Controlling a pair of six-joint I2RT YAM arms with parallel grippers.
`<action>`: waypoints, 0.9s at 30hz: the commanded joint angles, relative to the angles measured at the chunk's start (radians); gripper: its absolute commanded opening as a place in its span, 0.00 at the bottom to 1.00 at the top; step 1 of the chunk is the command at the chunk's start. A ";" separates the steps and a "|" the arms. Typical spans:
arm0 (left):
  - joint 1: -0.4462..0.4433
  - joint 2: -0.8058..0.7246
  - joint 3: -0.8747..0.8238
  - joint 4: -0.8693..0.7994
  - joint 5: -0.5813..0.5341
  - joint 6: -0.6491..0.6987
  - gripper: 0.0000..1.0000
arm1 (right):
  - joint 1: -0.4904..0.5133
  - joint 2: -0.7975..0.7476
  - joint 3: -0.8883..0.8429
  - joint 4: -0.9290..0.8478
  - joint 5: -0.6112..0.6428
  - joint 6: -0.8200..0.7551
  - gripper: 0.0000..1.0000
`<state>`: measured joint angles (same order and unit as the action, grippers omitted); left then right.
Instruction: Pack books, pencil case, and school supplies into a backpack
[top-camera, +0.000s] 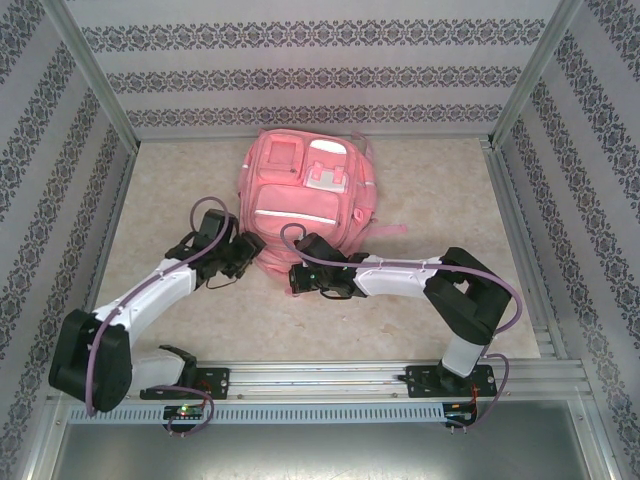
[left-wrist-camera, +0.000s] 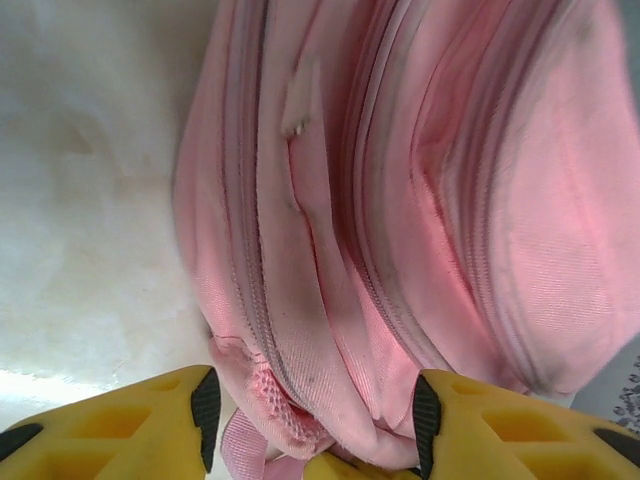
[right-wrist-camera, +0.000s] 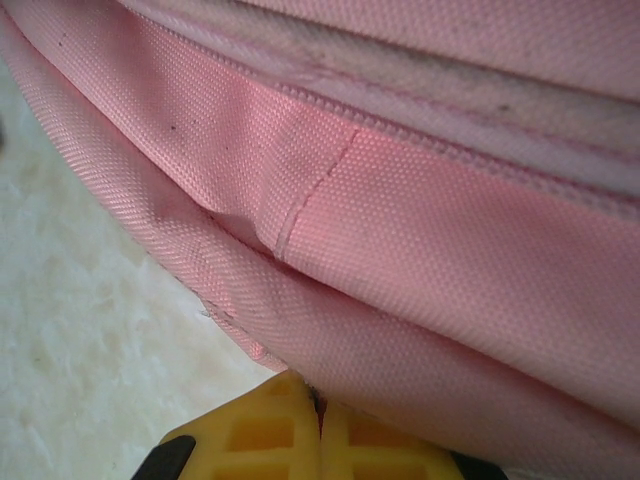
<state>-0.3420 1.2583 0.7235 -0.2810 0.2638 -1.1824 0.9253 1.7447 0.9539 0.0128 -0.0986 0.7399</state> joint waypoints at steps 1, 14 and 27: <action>-0.055 0.041 -0.001 0.113 -0.009 -0.044 0.53 | -0.006 0.016 0.010 0.038 0.004 0.027 0.00; -0.053 0.181 0.005 0.174 -0.105 0.035 0.15 | -0.006 -0.050 -0.031 -0.014 0.017 0.007 0.00; 0.051 0.100 0.000 0.111 -0.072 0.070 0.02 | -0.023 -0.208 -0.178 -0.070 0.056 -0.025 0.00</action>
<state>-0.3386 1.3933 0.7235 -0.1410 0.2821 -1.1481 0.9157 1.5768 0.8215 0.0154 -0.0708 0.7315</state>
